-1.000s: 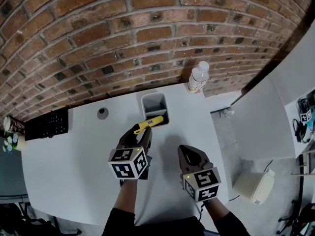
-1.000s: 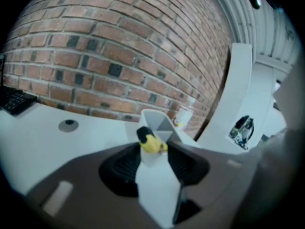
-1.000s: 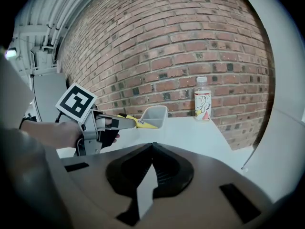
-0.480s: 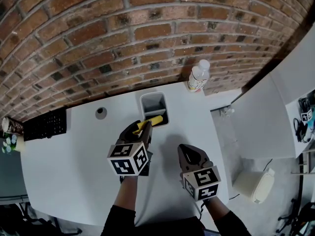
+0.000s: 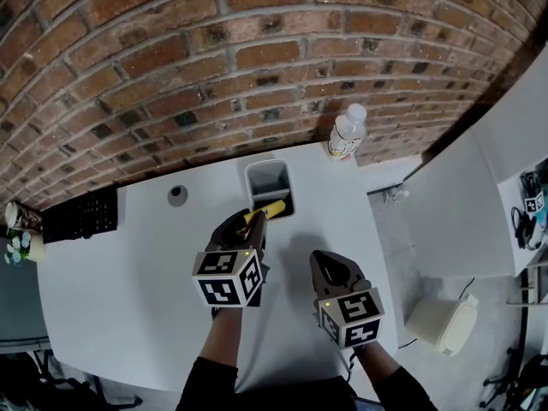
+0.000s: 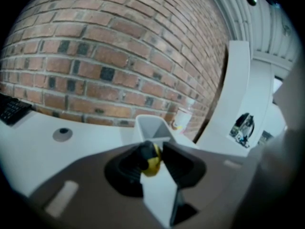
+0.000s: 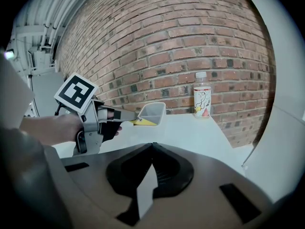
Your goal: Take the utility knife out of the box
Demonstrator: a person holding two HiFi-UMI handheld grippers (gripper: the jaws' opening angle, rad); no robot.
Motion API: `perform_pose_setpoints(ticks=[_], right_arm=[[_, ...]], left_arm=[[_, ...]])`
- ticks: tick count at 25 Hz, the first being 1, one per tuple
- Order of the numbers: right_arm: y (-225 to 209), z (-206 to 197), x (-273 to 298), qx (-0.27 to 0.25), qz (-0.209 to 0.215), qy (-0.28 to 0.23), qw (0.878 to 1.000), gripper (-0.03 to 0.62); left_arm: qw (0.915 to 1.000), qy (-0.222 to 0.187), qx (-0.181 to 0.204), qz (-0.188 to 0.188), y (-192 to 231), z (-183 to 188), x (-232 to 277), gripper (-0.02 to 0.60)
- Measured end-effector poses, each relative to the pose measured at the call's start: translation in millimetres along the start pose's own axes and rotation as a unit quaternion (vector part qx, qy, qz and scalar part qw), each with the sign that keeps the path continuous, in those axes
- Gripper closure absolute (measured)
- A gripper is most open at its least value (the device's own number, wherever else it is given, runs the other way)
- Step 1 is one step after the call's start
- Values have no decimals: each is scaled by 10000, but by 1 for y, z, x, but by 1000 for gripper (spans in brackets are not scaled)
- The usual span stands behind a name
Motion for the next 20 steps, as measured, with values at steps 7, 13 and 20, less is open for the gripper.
perform_pose_setpoints(ticks=[7,13,20], right_arm=[[-2,1,-5,19,-48,-27,10000,586],[-4,1,-13,35,-92,-90,9999,586],[-1,2,-21,13,-95,-178,9998,586]], left_arm=[[9999,-79,53,-79,-6,2,-1,485],[9997,-141,185,-121,-13,5,-2,495],[9987,-290,404,-115,-22,12,-14,502]])
Point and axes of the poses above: the fingertips, and each gripper's own axes: x forward along the fingers, y to its left, z out of its top, the point moved 10 cm from there along -x, backward along the fingers, and after that the axes turned 15 degrees about -z, right-handed, at the moved point
